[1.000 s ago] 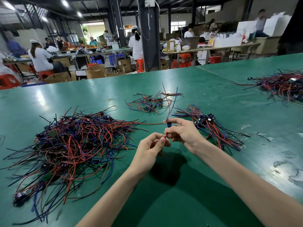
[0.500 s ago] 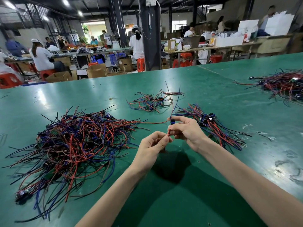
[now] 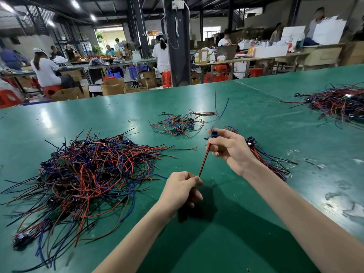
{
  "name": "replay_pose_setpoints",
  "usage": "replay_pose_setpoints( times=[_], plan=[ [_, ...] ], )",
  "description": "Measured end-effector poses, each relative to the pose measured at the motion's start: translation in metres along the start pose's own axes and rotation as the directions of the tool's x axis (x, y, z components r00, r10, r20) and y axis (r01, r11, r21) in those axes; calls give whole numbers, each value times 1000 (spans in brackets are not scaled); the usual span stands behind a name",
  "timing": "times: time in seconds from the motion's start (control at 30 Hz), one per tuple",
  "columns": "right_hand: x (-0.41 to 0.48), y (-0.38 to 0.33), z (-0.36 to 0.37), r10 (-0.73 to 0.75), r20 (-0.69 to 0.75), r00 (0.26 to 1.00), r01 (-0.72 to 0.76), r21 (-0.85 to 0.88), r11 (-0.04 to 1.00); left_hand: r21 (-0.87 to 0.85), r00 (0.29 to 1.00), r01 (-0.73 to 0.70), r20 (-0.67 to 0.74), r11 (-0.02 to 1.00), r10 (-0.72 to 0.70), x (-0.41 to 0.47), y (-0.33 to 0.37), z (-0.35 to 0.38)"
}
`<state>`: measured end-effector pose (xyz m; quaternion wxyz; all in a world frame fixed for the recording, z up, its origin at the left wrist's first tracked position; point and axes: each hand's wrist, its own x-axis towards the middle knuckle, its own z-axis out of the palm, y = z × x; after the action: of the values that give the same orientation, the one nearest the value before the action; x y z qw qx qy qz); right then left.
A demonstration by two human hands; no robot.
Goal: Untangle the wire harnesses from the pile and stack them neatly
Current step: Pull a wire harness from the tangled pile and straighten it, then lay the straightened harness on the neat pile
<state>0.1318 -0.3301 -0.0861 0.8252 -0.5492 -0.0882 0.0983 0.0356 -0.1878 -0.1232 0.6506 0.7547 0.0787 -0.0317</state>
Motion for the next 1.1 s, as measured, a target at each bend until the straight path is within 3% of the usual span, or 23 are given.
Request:
replay_pose_setpoints(
  times=[0.13, 0.37, 0.43, 0.53, 0.7, 1.1],
  plan=[
    [0, 0, -2, -27, -25, 999, 25, -49, 998, 51, 998, 2, 67, 999, -6, 0, -2, 1],
    [13, -27, -20, -230, -133, 964, 163, -386, 908, 147, 977, -122, 192, 982, 93, -4, -7, 5],
    [20, -39, -39, -307, -178, 935, 151, -584, 798, 128, 973, -129, 207, 983, 101, -4, -8, 4],
    [33, -37, -66, -431, -231, 872, -19, -897, 442, 114, 971, -127, 217, 985, 100, -3, -8, 1],
    [43, -12, -88, -403, -258, 878, -161, -953, 258, 139, 969, -128, 227, 982, 94, 0, -10, 1],
    [35, -8, -91, -434, -164, 886, -163, -986, 40, 137, 965, -118, 248, 984, 81, -3, -5, 6]
  ],
)
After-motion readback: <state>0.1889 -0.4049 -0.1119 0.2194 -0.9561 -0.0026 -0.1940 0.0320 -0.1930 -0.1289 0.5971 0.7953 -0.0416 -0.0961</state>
